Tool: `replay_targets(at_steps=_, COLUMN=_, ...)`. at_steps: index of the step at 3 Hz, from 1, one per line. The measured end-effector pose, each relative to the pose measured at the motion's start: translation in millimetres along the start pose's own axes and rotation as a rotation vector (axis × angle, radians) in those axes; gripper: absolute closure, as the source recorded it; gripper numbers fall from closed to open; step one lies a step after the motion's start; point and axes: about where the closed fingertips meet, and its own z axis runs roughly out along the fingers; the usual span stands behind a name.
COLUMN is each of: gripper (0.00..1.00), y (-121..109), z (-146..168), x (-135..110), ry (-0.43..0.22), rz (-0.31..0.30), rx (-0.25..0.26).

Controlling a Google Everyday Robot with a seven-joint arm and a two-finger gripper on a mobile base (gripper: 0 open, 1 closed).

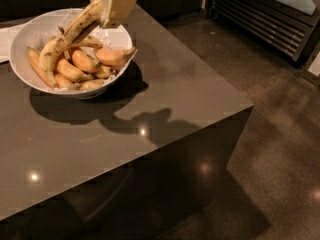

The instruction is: Pick banana from white bowl

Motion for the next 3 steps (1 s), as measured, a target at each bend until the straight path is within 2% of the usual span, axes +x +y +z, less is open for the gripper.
replay_targets(at_steps=1, gripper=1.00, y=5, z=-19, x=-3, ry=0.031, rz=0.014, rx=0.030)
replay_targets(at_steps=2, gripper=1.00, y=19, z=-52, x=6, ry=0.100, rz=0.070, rx=0.094)
replay_targets(at_steps=3, gripper=1.00, y=21, z=-58, x=5, ry=0.105, rz=0.074, rx=0.102)
